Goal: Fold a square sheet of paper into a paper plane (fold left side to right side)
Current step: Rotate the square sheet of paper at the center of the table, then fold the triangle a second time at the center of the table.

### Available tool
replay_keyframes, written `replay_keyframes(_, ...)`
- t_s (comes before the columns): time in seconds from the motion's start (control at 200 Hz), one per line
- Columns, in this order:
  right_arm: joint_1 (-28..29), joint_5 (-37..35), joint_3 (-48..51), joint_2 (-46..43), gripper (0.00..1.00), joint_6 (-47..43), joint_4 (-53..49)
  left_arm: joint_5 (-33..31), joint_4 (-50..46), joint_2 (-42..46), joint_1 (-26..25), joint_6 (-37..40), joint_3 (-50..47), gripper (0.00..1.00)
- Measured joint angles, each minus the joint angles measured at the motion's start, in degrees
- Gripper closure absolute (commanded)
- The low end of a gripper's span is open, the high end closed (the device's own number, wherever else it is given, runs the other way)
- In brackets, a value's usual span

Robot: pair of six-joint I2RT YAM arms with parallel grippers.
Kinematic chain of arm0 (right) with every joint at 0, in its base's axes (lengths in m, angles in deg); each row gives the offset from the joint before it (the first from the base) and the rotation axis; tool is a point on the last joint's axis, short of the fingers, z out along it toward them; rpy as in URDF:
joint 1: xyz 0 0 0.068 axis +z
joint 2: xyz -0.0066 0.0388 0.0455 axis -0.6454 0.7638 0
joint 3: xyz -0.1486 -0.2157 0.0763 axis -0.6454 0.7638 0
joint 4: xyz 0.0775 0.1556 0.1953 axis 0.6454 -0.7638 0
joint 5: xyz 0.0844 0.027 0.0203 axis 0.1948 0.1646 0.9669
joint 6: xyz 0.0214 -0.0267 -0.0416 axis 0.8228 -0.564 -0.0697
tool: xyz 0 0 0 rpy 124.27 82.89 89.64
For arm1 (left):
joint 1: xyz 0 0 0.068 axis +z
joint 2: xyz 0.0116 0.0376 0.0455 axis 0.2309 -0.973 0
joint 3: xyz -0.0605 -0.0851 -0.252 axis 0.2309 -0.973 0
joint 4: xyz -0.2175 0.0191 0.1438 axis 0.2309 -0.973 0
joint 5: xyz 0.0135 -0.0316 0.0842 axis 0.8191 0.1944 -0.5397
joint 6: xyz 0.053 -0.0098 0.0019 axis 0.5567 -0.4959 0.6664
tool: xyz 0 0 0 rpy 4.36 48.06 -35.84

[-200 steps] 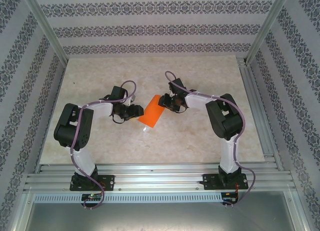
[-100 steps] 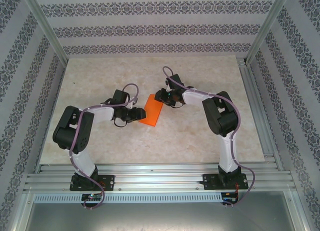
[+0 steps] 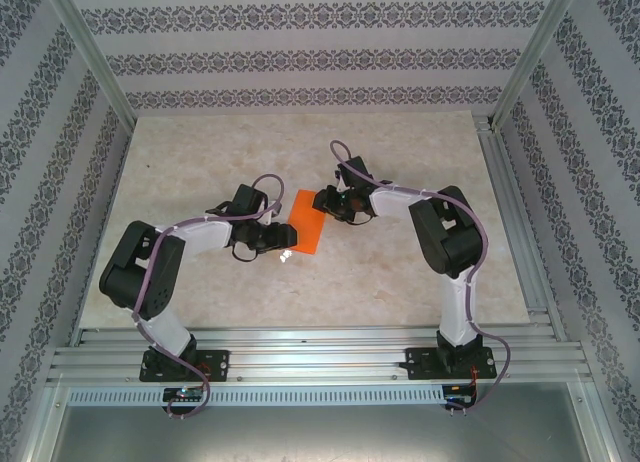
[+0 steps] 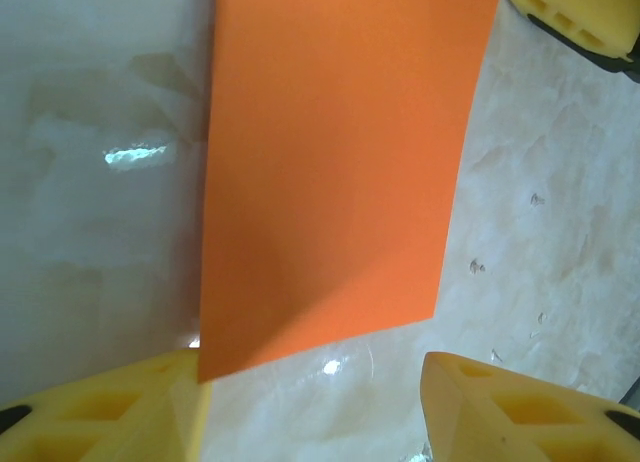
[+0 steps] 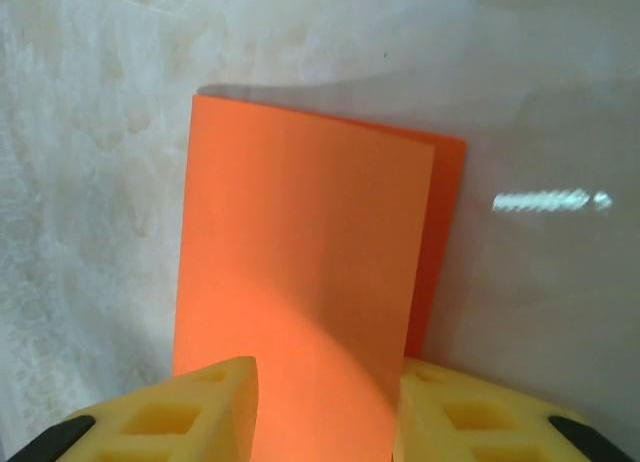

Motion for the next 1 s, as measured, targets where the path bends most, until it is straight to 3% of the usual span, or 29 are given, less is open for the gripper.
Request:
replay_keyframes(0.34,1.8,1.3,4.4,-2.6,0.67,6.8,3.7,-7.5,-3.7,13.4,-0.5,8.8,-1.2,0.37)
replay_keyframes(0.634,1.8,2.2,4.8,-3.9,0.81,12.3,3.9,-13.0,0.1,25.0,-8.6,23.6,-9.2,0.3)
replay_keyframes(0.804,1.8,2.9,4.4,-3.9,0.91,14.3,1.9,-15.8,2.4,24.5,-11.4,29.1,-9.3,0.3)
replay_keyframes(0.999,2.1,3.0,2.3,-3.9,0.92,14.3,-1.2,-18.4,3.6,17.4,-14.4,33.5,-8.2,0.29)
